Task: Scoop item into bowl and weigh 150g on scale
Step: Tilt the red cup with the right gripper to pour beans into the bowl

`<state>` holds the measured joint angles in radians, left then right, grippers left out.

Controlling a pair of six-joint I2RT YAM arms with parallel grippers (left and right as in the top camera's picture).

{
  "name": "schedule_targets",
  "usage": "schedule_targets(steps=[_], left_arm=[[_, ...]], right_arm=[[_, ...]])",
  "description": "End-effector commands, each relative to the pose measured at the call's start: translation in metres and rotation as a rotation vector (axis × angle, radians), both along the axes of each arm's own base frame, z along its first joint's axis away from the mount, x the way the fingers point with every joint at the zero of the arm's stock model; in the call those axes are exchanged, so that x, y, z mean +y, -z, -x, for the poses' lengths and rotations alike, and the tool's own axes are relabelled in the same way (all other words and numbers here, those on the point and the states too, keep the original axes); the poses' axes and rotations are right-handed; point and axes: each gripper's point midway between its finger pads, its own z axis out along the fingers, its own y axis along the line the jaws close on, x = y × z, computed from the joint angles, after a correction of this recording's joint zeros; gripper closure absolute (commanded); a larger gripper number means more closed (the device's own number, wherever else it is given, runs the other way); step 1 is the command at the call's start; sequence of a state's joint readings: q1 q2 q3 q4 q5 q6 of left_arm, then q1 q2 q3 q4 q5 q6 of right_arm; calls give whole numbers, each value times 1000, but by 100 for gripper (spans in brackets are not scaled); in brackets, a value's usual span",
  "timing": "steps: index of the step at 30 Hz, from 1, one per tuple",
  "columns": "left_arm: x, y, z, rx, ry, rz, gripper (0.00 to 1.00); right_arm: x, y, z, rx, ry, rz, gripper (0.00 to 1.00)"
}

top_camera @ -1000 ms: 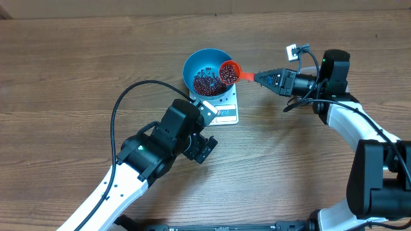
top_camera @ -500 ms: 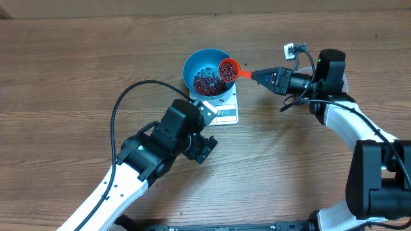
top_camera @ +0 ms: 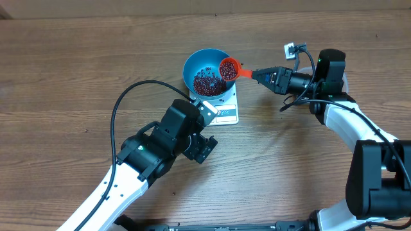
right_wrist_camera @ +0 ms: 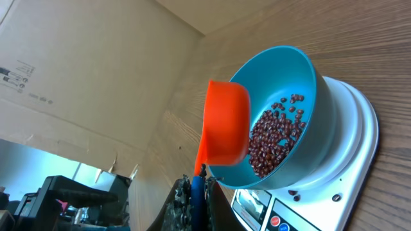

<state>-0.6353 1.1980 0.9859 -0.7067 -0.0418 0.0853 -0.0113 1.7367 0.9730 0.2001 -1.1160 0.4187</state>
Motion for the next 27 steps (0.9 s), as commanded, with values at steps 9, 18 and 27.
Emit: schedule_targets(steps=[9, 18, 27], left_arm=[[1, 3, -2, -2, 4, -15, 1], [1, 3, -2, -2, 4, -15, 1], [1, 3, -2, -2, 4, -15, 1]], right_arm=[[4, 4, -4, -111, -12, 63, 96], [26, 12, -7, -177, -6, 148, 96], [41, 21, -12, -370, -16, 308, 96]])
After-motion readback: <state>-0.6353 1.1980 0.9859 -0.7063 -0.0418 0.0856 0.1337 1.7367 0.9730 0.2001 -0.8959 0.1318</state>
